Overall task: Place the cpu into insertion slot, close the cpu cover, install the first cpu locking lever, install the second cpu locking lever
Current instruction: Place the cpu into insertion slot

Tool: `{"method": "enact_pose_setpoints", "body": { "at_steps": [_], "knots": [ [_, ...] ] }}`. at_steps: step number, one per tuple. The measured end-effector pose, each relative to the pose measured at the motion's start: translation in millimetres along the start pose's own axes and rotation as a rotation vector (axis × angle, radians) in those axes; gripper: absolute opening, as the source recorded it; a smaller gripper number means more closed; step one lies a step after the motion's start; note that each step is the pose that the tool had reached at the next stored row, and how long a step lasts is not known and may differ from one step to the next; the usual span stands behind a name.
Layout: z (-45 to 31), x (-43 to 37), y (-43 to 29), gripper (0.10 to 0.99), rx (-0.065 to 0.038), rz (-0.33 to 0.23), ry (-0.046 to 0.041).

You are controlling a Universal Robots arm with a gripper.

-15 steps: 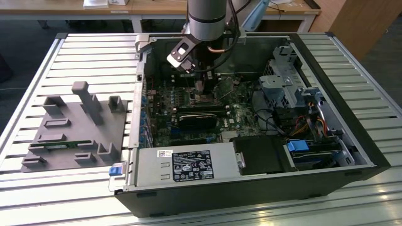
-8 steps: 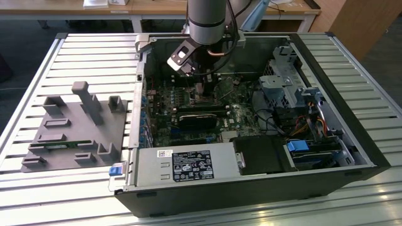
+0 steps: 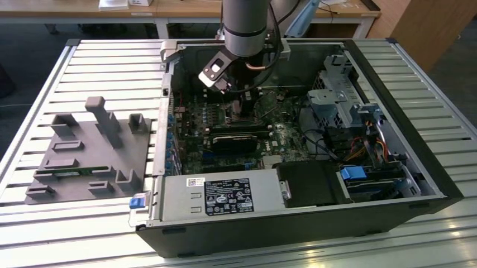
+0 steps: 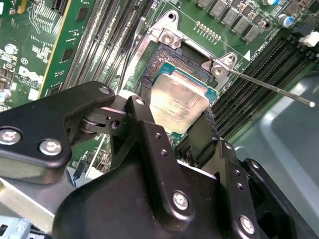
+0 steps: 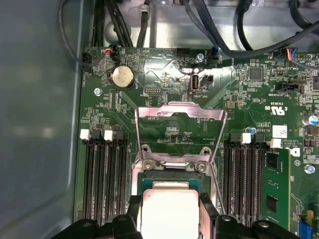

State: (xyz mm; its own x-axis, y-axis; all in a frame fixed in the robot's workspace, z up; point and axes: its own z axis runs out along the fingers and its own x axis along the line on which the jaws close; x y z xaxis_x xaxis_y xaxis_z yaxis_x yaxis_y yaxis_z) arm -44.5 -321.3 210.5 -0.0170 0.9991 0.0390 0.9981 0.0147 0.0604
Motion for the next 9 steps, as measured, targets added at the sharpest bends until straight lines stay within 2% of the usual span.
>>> {"method": "enact_pose_setpoints", "body": {
  "at_steps": [9],
  "knots": [
    [8.5,-0.3,-1.0,0.541,0.000,0.000,-0.0015]
  ]
}}
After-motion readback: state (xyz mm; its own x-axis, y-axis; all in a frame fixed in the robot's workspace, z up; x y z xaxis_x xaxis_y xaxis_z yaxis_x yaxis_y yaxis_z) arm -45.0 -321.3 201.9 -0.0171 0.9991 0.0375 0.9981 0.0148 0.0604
